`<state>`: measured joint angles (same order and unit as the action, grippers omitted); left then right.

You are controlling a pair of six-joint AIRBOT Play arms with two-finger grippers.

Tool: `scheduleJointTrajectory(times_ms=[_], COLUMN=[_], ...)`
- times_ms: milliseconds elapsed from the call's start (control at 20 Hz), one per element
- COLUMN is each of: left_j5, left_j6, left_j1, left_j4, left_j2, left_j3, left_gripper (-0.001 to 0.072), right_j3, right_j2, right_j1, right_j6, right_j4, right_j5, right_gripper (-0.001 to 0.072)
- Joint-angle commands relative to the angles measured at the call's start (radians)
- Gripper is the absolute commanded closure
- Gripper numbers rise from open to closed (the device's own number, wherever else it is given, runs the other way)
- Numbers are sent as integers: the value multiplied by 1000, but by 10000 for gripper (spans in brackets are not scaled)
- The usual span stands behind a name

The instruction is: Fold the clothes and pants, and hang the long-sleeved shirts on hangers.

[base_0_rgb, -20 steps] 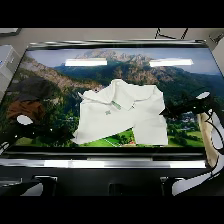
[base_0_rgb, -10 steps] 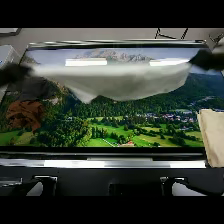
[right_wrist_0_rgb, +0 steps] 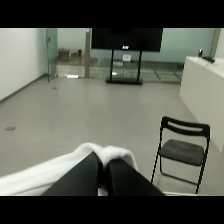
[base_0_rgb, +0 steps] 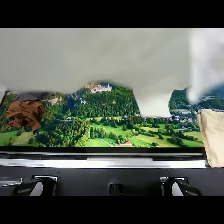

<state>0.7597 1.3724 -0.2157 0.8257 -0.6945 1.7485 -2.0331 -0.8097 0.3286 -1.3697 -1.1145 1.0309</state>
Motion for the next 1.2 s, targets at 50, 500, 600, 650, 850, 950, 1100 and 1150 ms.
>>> scheduleJointTrajectory(times_ms=[50,500,600,650,850,950,1100,1150], left_j5=[-21,333,314,313,273,209,79,30], left_j6=[34,30,27,18,19,19,18,18], left_j1=[-1,20,46,53,53,53,63,68], left_j4=[4,77,77,76,39,30,31,31], left_j2=[19,-372,-513,-586,-878,-957,-1008,-1014], left_j3=[14,-264,-383,-416,-399,-351,-287,-278], left_gripper=[690,689,688,688,688,688,688,688], right_j3=[-5,177,313,360,386,386,386,386], right_j2=[45,-477,-606,-670,-921,-971,-987,-993], right_j1=[-1,-31,-115,-155,-229,-226,-226,-226], right_j6=[-80,-220,-217,-216,-276,-276,-275,-275], right_j4=[-86,-50,-50,-50,-7,37,27,29], right_j5=[1,665,589,528,229,38,-244,-298], right_gripper=[670,672,672,672,670,670,671,671])
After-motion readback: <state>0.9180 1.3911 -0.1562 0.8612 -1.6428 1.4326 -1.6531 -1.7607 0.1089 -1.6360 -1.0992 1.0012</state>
